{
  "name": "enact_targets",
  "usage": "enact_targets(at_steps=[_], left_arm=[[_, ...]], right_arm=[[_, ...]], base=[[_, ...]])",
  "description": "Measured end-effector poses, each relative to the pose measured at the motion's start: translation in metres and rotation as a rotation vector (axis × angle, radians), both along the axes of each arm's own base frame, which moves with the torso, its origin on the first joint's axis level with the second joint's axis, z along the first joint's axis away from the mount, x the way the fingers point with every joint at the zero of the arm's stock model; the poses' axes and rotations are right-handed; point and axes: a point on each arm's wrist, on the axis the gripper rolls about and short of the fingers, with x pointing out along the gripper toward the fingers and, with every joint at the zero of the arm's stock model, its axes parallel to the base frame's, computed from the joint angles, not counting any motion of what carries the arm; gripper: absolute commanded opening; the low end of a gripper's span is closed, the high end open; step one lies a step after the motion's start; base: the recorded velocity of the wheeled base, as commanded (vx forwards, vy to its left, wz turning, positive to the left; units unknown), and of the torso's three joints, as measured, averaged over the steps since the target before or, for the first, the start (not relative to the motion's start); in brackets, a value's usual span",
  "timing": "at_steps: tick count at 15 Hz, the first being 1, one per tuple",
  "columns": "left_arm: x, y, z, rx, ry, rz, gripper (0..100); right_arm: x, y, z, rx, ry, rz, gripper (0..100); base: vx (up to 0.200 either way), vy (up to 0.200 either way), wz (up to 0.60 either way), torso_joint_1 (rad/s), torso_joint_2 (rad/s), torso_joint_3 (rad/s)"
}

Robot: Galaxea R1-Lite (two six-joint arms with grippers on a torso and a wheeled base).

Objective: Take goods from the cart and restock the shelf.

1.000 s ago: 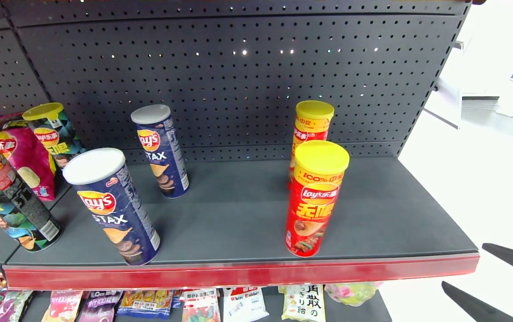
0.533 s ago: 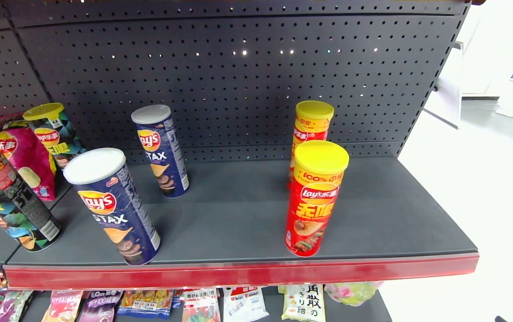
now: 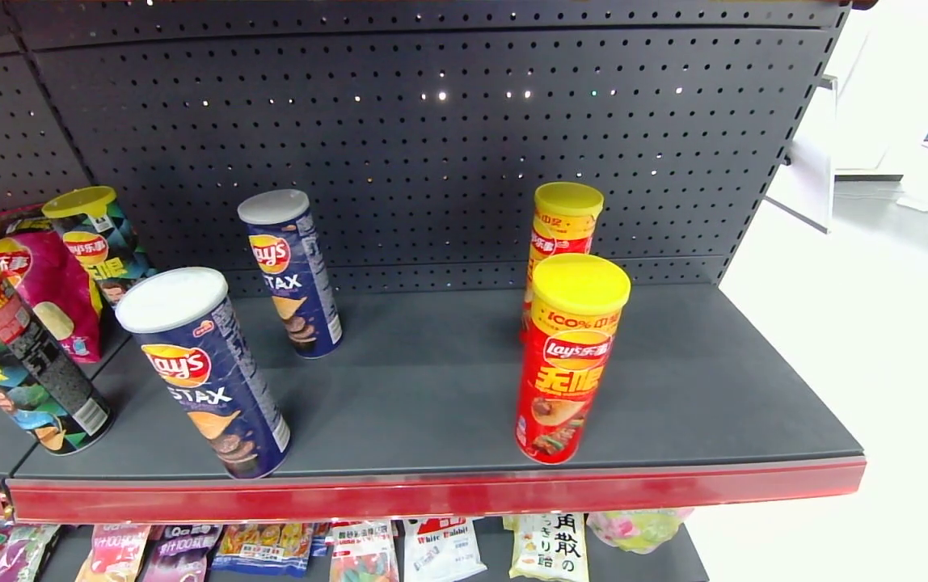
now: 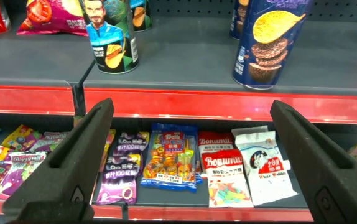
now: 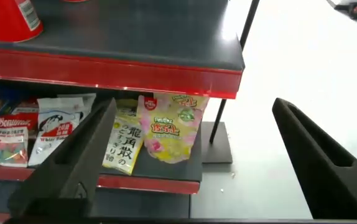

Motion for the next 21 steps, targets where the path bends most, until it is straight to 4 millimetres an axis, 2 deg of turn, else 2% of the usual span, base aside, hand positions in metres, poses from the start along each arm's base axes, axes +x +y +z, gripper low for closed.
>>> enact_targets(at_steps=[5, 13, 21], left_arm=[[0.0000, 0.0000, 0.0000, 0.000, 0.000, 0.000, 100], [0.0000, 0.0000, 0.0000, 0.005, 0.000, 0.000, 100], [0.0000, 0.0000, 0.0000, 0.008, 0.000, -0.001, 100]], right_arm=[[-0.0026, -0.0024, -0.0006, 0.014, -0.021, 0.104, 100], [-0.0084, -0.0057, -0.0074, 0.101, -0.053, -0.060, 100], [-0.0087, -0.0060, -0.0073, 0.099, -0.056, -0.074, 100]], base=[[0.000, 0.000, 0.00, 0.000, 0.00, 0.000], [0.000, 0.000, 0.00, 0.000, 0.00, 0.000], [0.000, 0.000, 0.00, 0.000, 0.00, 0.000]])
